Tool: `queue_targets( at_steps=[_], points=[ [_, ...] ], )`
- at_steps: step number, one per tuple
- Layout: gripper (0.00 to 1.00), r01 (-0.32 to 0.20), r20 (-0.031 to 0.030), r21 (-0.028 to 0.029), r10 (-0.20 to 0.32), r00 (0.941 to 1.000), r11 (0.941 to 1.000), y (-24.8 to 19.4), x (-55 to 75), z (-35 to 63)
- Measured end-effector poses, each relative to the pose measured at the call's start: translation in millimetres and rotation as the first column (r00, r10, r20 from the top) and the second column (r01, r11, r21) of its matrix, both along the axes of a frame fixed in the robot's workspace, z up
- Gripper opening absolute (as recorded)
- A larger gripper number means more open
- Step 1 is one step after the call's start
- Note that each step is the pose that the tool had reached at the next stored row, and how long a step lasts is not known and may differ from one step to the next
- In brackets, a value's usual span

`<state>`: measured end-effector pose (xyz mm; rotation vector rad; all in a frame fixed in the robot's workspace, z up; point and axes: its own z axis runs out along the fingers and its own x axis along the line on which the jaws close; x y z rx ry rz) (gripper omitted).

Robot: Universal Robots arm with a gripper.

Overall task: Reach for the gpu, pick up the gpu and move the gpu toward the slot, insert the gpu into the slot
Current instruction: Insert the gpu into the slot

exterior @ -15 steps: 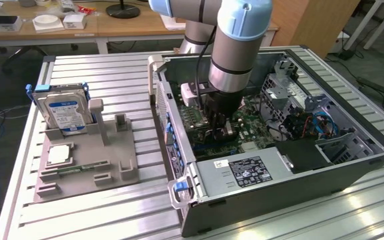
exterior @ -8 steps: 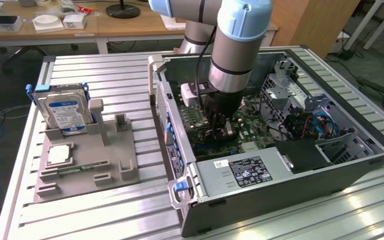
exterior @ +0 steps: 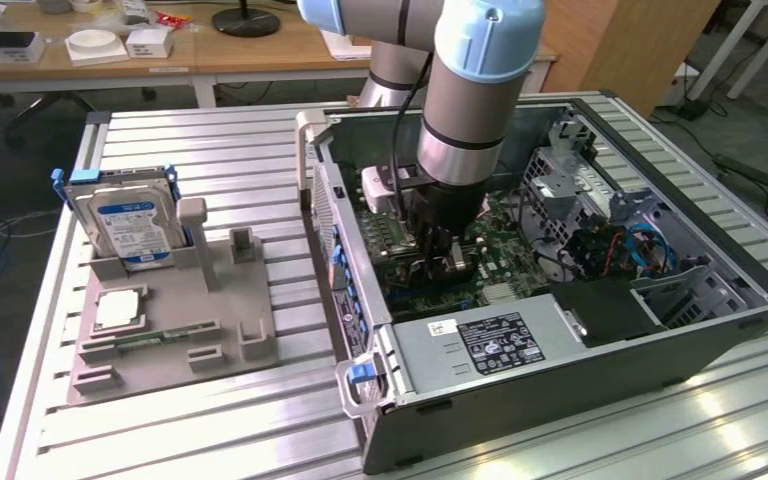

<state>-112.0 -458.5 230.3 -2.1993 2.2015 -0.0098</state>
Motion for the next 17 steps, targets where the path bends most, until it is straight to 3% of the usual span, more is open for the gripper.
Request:
queue_targets(
  at_steps=[17],
  points=[
    [0.27, 0.000, -0.0003, -0.0005, 0.000, 1.0000, 1.0000, -0.1, 0.0, -0.7]
  ],
)
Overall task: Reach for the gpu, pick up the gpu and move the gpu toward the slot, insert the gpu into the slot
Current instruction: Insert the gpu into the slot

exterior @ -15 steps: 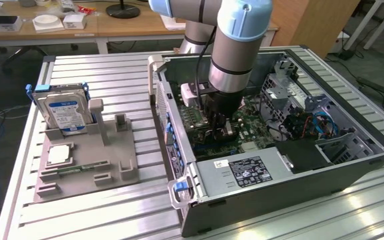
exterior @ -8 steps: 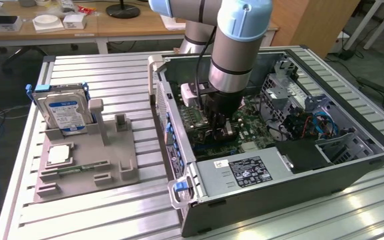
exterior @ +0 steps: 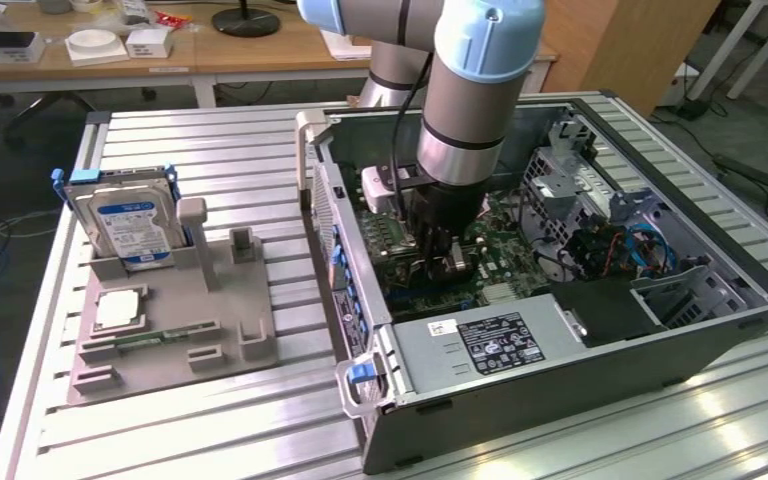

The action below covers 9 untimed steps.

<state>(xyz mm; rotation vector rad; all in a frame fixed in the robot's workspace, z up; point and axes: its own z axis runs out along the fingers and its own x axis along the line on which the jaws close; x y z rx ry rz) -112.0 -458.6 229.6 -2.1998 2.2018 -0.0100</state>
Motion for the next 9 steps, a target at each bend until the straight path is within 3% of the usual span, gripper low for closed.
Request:
queue_targets(
  at_steps=[9],
  points=[
    [0.27, 0.000, 0.0002, 0.0006, 0.000, 1.0000, 1.0000, 0.1, -0.1, -2.6]
  ],
)
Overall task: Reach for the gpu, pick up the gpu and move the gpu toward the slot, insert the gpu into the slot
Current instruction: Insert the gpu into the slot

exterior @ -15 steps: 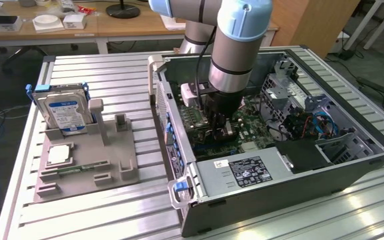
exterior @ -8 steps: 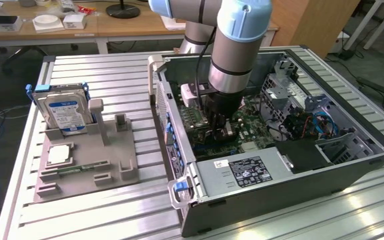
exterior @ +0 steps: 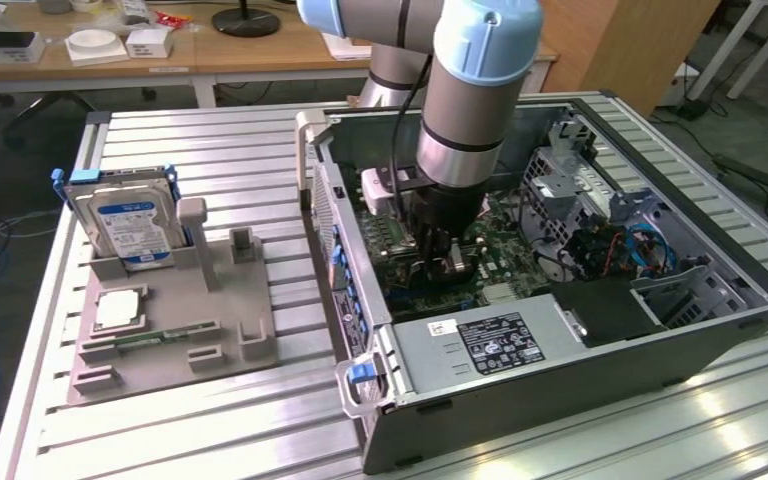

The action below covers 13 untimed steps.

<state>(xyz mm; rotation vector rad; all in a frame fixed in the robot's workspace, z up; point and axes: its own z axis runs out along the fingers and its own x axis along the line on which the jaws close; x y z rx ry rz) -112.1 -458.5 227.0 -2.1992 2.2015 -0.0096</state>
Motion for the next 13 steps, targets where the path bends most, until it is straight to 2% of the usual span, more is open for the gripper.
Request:
queue_targets(
  at_steps=[12, 13],
  points=[
    [0.27, 0.000, 0.0000, -0.0001, 0.000, 1.0000, 1.0000, 0.0, 0.0, 0.0],
    [0.27, 0.001, 0.0010, 0.0027, -0.001, 1.0000, 1.0000, 0.2, -0.2, -1.1]
  ],
)
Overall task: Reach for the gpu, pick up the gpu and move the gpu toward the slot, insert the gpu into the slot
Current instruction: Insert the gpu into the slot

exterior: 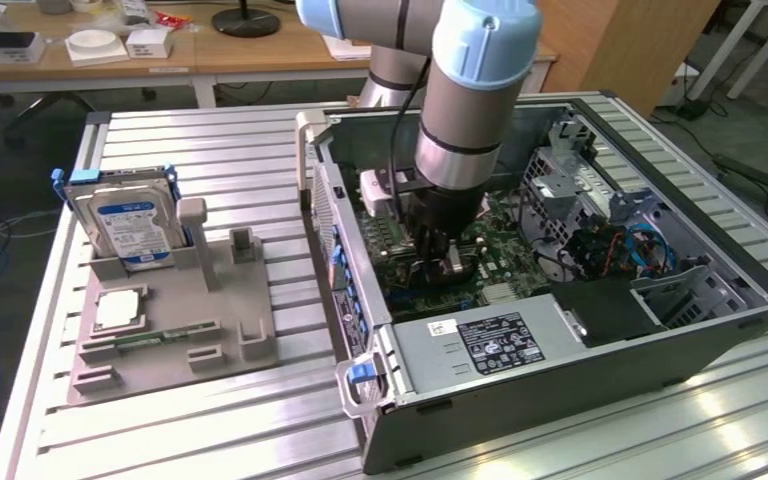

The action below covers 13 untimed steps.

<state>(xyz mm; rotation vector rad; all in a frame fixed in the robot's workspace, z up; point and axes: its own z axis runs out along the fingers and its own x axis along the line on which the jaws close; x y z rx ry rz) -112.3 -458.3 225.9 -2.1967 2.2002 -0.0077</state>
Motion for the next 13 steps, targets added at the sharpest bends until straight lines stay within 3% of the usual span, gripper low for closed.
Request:
queue_targets(
  at_steps=[2, 3, 13],
  points=[
    [0.28, 0.000, -0.0008, -0.0026, 0.000, 1.0000, 1.0000, -0.2, 0.1, 1.5],
    [0.34, -0.001, -0.0007, -0.0024, 0.001, 1.0000, 1.0000, -0.2, 0.3, 2.0],
    [0.34, -0.001, -0.0005, -0.0029, 0.001, 1.0000, 1.0000, -0.3, 0.3, 24.2]
  ],
)
